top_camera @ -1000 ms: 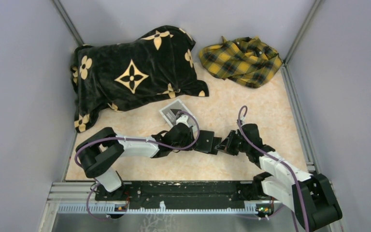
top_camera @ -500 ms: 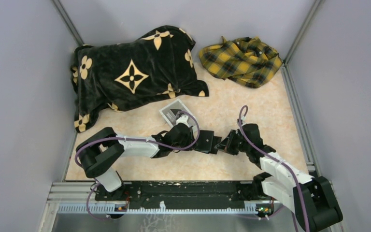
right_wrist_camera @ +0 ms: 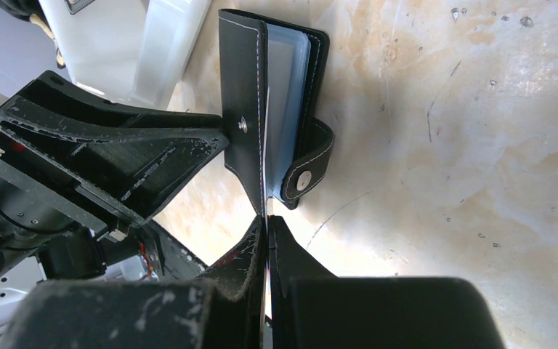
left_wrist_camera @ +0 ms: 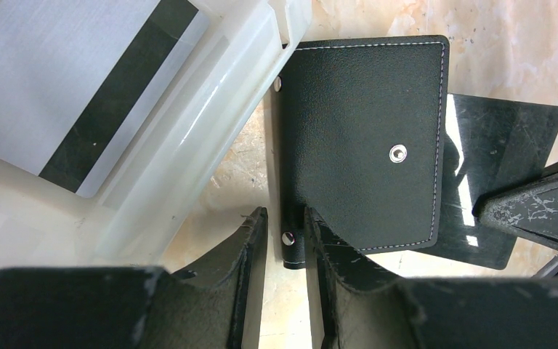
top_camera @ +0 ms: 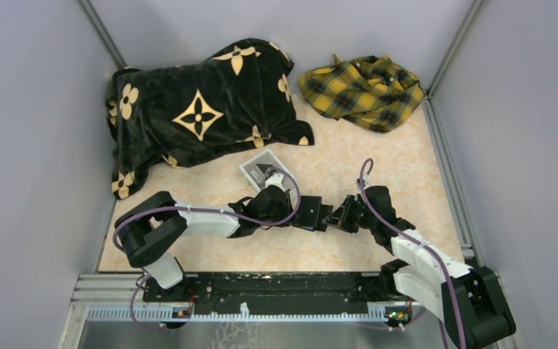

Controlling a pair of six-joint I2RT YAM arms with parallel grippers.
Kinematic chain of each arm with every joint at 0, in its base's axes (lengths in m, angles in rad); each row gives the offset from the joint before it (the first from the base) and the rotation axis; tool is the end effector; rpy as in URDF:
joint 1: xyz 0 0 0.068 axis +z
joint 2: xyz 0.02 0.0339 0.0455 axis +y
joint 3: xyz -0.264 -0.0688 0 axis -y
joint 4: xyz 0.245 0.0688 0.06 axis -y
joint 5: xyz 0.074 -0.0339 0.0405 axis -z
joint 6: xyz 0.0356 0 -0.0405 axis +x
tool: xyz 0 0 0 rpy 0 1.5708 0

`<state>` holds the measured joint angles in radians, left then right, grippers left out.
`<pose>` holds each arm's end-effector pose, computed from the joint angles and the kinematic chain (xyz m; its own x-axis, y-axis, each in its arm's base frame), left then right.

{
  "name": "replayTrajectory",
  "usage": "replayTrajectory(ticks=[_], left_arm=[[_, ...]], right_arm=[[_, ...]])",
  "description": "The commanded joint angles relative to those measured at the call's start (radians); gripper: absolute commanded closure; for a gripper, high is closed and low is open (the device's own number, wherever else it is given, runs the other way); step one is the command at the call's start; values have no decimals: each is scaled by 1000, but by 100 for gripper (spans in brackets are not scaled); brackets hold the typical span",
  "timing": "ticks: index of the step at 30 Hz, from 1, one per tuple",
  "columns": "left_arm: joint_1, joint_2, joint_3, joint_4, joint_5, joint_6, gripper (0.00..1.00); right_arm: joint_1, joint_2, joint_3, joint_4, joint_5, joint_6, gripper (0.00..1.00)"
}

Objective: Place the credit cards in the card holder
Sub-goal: Open the card holder at the center of the board.

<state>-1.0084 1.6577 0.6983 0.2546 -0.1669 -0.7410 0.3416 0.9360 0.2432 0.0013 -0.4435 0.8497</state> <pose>0.1734 -0.2640 0.1396 -0.7725 -0.0228 -0.6347 0.3325 0.8369 -0.4348 0.1570 0.0720 0.1481 -0.8579 0.4150 -0.3030 0.0459 0.6492 0.7592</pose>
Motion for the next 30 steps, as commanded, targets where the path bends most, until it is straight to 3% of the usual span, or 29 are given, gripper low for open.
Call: replayTrajectory(ticks=[1,30], left_arm=[[-16,54,-23,-118,19,-1,68],[-19,-12,-90,-131,-1,-52,69]], right_arm=[[-7,-12,46,56,-22,3,100],[-8,112,28,232,-86,-2,100]])
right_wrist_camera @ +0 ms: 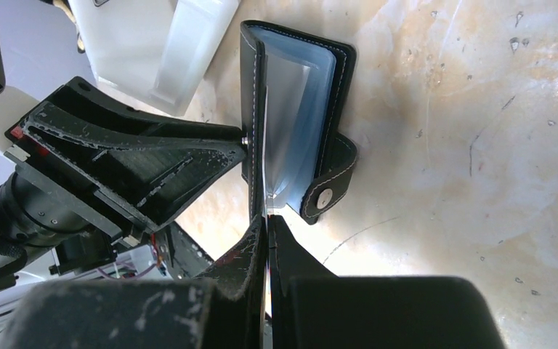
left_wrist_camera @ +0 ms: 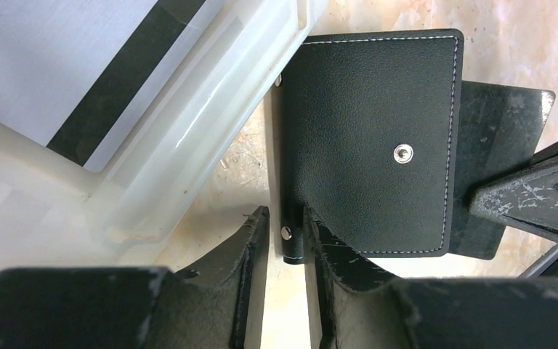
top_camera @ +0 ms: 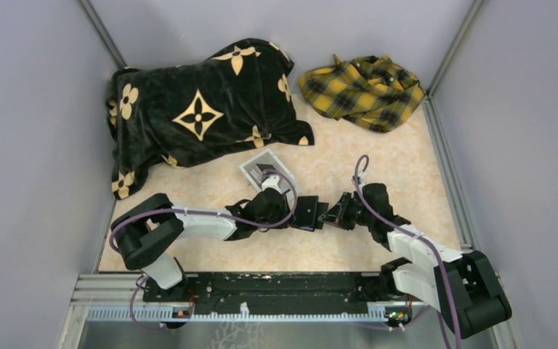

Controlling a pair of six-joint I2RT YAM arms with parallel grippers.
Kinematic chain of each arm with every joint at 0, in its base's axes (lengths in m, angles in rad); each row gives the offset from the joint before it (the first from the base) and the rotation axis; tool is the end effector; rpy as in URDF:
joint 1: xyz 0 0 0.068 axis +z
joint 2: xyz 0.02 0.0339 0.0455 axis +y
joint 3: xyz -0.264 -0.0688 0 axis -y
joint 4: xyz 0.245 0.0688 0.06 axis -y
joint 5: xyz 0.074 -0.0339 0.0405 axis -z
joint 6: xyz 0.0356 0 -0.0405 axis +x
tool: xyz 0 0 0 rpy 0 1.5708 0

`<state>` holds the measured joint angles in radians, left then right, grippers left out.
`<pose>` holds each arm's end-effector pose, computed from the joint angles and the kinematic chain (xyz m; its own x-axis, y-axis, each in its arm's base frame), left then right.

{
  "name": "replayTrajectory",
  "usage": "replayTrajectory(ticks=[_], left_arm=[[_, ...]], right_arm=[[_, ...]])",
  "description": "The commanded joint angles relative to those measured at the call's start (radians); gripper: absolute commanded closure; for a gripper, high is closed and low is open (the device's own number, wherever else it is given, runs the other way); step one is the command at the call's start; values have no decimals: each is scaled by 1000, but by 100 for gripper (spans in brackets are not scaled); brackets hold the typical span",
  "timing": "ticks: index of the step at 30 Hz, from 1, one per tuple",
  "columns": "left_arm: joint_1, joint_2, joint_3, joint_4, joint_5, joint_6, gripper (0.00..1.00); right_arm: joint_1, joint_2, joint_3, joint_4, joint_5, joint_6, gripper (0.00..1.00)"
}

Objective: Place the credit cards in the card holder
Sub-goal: Open the card holder at the center of the board.

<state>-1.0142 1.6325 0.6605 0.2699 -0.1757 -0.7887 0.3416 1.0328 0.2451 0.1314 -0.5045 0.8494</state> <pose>0.1676 -0.2575 0.1380 -0.7835 -0.0630 -0.6182 0.2974 0.8355 -0.4621 0.1670 0.0777 0.1447 -0.8708 0.3880 -0.3018 -0.0003 0.6135 0.7897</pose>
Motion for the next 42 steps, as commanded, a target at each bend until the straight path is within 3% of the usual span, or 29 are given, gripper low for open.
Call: replayTrajectory(ticks=[1,17,36,42], left_arm=[[-14,7,-55,-145,6,-8,69],[-15,-152,-136,-169,-136,-98,67],[-15,-143,-131,-157,-127,-97,66],[-15,-160,-120,-167,-129,-85,62]], right_arm=[[-7,18,26,103,-26,-4,100],[-7,85,0,151,-25,-32,100],[30,171,-4,259,-42,1,100],[61,196,-3,279,-27,12,100]])
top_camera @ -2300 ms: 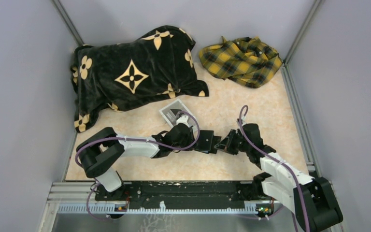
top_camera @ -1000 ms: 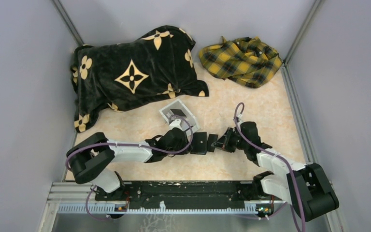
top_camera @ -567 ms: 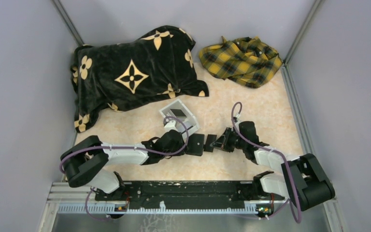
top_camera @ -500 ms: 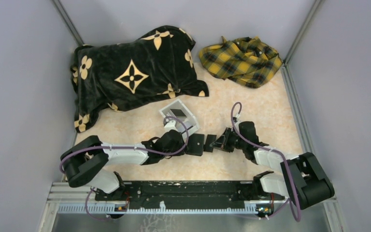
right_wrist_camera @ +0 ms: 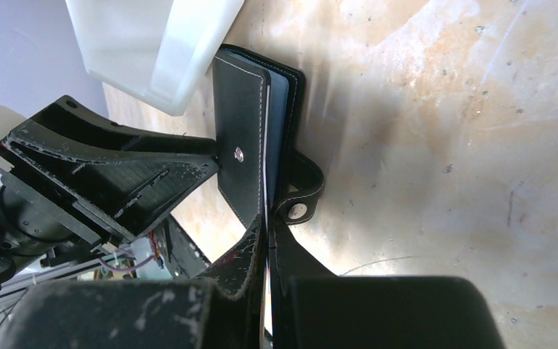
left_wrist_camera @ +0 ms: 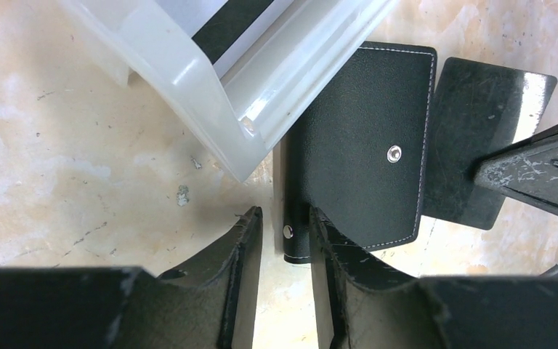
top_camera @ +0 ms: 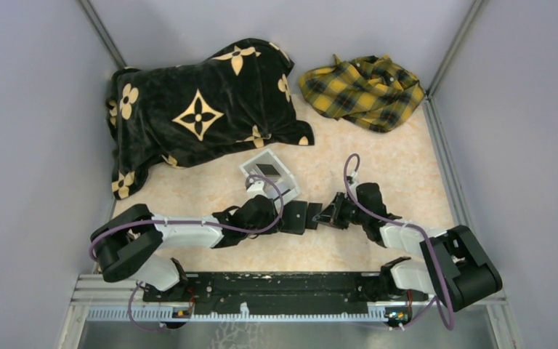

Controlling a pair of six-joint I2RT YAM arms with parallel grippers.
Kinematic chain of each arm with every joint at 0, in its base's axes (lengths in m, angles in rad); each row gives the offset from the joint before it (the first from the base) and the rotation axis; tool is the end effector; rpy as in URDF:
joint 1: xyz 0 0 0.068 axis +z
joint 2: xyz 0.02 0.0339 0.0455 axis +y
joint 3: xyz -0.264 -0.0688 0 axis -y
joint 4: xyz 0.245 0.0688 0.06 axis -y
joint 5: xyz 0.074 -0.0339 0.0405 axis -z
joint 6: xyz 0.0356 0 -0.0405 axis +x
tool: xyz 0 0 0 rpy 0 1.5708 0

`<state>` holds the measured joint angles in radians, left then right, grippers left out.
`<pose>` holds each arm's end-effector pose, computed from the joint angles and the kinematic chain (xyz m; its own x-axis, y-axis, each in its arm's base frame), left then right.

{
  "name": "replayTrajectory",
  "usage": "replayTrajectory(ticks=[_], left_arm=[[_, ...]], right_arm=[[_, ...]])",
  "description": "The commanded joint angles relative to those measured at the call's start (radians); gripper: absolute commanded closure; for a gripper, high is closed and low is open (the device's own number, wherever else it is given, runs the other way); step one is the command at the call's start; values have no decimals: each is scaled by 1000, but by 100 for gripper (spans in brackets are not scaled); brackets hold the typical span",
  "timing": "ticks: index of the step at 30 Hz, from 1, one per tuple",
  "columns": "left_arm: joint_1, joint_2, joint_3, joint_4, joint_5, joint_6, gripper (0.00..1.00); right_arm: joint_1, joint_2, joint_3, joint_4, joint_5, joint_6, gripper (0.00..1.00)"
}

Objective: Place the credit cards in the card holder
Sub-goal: Open the card holder at the center of the board.

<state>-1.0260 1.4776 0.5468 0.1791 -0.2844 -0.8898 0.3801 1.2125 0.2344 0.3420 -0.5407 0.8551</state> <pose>0.1479 -0.2248 0.1418 -0.7781 -0.1550 -0.6088 0.1750 0.8773 -0.4470 0.1772 0.0905 0.1289 -0.8922 0.3403 -0.2971 -0.0447 0.5879 0.8077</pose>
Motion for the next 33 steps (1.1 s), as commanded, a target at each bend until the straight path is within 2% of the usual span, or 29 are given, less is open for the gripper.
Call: replayTrajectory(ticks=[1,7,13,18,25,33], left_arm=[[-3,-10,-4,-80,-23,17,60],[-5,-58,5,-119,-51,11,52],[-5,-143,-49,-143,-119,-37,52],[-5,-184,-89,-141,-151,-58,58],[-5,-93,-55,-126,-122,-33,66],[-9,-23,-30,-95,-98,-12,68]], right_arm=[[25,21,8,73,11,8,100],[43,30,9,88,19,17,100],[52,36,11,96,22,22,100],[59,35,14,97,21,24,100],[69,35,25,95,24,28,100],[83,19,34,78,31,28,100]])
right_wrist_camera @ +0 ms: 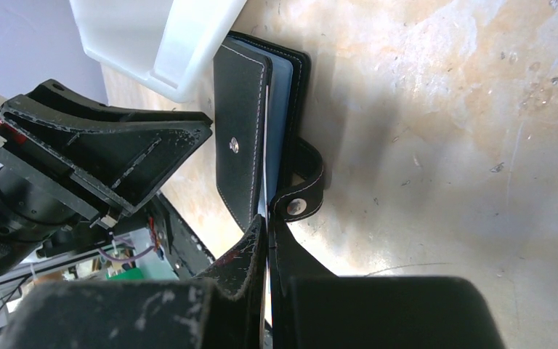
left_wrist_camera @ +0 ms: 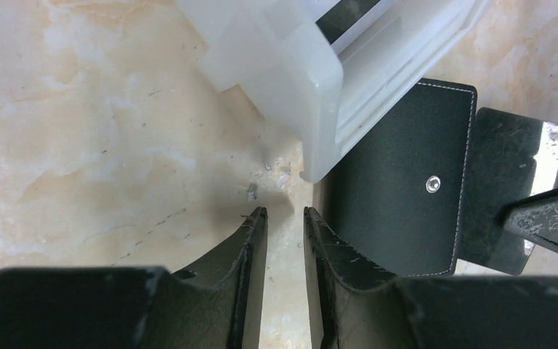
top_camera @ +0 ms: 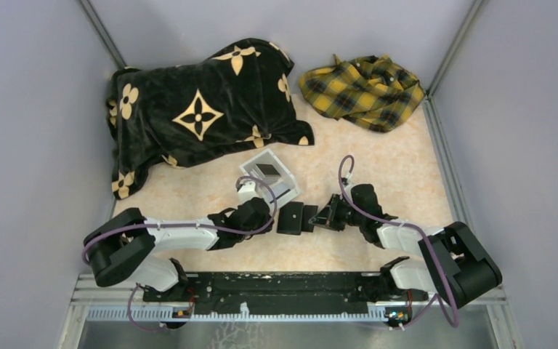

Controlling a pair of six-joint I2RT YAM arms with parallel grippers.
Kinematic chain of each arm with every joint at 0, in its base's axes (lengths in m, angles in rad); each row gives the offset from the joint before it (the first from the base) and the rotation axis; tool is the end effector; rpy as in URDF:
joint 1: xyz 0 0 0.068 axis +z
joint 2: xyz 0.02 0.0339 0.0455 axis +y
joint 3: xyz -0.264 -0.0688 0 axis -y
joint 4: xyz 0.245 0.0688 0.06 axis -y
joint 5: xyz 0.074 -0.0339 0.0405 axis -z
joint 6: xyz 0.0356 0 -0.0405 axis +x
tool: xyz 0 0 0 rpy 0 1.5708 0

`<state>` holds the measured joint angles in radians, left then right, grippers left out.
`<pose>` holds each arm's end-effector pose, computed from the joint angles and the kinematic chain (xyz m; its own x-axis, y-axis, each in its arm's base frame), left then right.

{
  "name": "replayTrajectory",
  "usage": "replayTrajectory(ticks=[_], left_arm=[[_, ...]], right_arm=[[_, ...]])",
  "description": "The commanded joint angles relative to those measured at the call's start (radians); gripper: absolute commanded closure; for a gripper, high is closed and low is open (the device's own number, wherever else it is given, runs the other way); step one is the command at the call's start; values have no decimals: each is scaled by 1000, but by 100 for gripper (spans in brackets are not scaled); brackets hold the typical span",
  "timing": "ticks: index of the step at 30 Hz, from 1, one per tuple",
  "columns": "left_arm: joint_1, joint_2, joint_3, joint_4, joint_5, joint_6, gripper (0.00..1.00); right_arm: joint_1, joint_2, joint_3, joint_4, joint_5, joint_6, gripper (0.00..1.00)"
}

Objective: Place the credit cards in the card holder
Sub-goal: Open the card holder at the center of the board.

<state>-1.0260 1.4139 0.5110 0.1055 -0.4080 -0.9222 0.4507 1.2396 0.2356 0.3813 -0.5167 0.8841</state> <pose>0.1427 -0.2083 0.1427 -0.7351 -0.1984 -0.6482 0.0919 0.9182 -0.3852 0.1738 0.1036 0.1275 -0.9051 0.3090 -0.2922 -0.0631 0.5818 0.8109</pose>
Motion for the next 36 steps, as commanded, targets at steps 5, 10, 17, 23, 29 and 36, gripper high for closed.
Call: replayTrajectory(ticks=[5,10,17,23,29,36], left_arm=[[-12,64,11,6,52,31,69],[-25,89,21,32,86,51,71],[-58,109,41,35,91,59,73],[-77,132,58,43,98,64,72],[-78,178,97,51,103,87,71],[-78,265,169,69,112,139,70]], right_arm=[[17,-28,43,22,8,1,100],[17,-53,44,9,10,5,100],[17,-86,44,-12,12,5,100],[17,-88,28,-9,9,-1,100],[17,-85,24,-23,10,-32,100],[16,-55,52,-79,31,-98,100]])
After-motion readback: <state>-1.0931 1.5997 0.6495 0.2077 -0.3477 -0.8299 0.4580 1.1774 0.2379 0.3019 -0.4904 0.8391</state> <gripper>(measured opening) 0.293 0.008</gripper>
